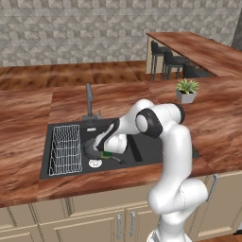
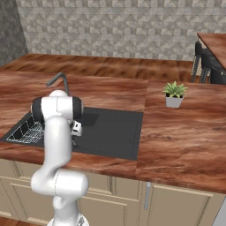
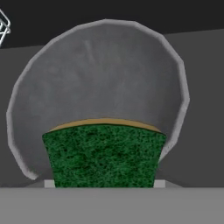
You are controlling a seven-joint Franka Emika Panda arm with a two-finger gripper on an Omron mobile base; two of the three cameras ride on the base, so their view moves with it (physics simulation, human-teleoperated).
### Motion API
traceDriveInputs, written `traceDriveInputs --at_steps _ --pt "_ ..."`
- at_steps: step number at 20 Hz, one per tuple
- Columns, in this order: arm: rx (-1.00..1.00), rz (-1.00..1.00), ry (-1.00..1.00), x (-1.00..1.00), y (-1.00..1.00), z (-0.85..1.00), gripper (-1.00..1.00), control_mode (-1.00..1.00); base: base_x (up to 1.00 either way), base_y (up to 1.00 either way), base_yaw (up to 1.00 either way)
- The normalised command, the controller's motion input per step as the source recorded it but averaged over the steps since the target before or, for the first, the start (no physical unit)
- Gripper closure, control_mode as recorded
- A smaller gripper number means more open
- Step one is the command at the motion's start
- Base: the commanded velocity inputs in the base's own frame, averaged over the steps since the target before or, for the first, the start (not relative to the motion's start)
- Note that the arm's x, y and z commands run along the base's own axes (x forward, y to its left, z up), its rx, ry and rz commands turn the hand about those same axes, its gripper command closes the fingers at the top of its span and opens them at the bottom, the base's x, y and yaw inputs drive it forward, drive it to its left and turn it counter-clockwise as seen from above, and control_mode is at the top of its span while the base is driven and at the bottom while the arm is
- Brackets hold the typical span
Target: Pick the pan and sponge and place them into the sink. Then turn on the water.
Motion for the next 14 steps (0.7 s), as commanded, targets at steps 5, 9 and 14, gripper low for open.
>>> traceDriveInputs --at_steps 5,9,14 --pt "0.00 0.02 -0.01 0.21 0.14 -0.22 1.00 -1.00 0.00 0.00 0.00" --pt "0.00 0.02 -0.02 0.20 0.17 -0.26 1.00 -1.00 0.00 0.00 0.00" --pt "0.00 0.02 -0.03 0.18 0.17 -0.27 -1.00 -1.00 0.00 0.00 0.00"
